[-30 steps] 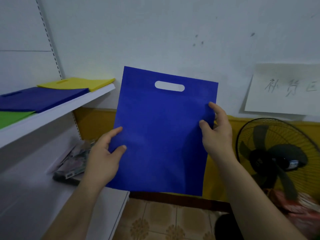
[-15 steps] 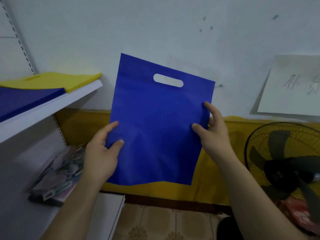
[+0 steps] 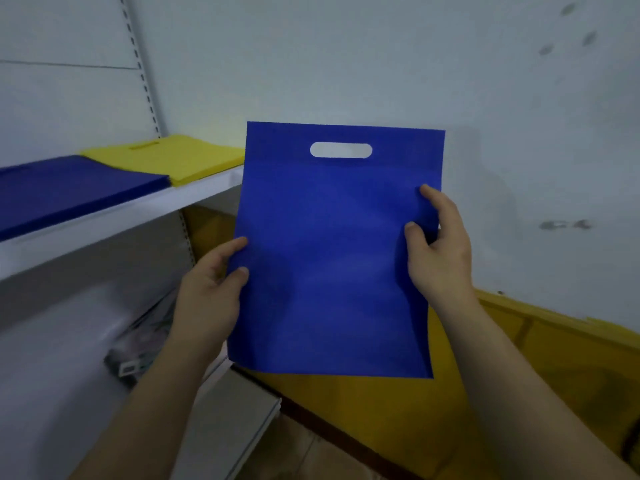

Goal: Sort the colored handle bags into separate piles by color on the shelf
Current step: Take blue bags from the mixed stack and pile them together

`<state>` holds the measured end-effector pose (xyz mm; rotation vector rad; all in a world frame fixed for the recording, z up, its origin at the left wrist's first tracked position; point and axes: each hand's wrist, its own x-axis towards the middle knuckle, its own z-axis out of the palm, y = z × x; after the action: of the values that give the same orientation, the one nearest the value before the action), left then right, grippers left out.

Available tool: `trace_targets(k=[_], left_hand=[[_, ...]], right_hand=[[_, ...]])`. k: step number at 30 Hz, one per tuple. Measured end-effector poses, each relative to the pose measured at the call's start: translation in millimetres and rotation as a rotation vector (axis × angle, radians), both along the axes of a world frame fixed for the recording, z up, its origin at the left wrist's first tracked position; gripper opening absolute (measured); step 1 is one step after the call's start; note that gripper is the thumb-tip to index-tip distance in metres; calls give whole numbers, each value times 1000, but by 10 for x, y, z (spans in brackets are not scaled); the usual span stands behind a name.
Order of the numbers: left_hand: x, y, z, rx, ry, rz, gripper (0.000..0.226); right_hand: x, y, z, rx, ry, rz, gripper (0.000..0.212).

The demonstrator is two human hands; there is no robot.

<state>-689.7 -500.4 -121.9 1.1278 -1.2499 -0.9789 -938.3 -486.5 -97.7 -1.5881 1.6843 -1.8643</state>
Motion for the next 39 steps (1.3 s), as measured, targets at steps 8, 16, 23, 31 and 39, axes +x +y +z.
trace_targets(k=[8,16,23,31,39], left_hand=[[679,-103,238,-28,-46,169,39],[1598,-119,578,-30,-489,571,54],[2117,-243,791,-37,-849,827,60],[2342,-370,770,199,-984,708,76],[2297,-439,748,354,-1093,625,125]], right_hand=[[683,-956,244,-45,-6,272,42],[1907,-1812,620,-10,8,587,40],[2793,-2441,887,60,38,792,39],[3539,-3040,1068,203,312,926,43],[3786,-3347,992,308,1103,904,53]])
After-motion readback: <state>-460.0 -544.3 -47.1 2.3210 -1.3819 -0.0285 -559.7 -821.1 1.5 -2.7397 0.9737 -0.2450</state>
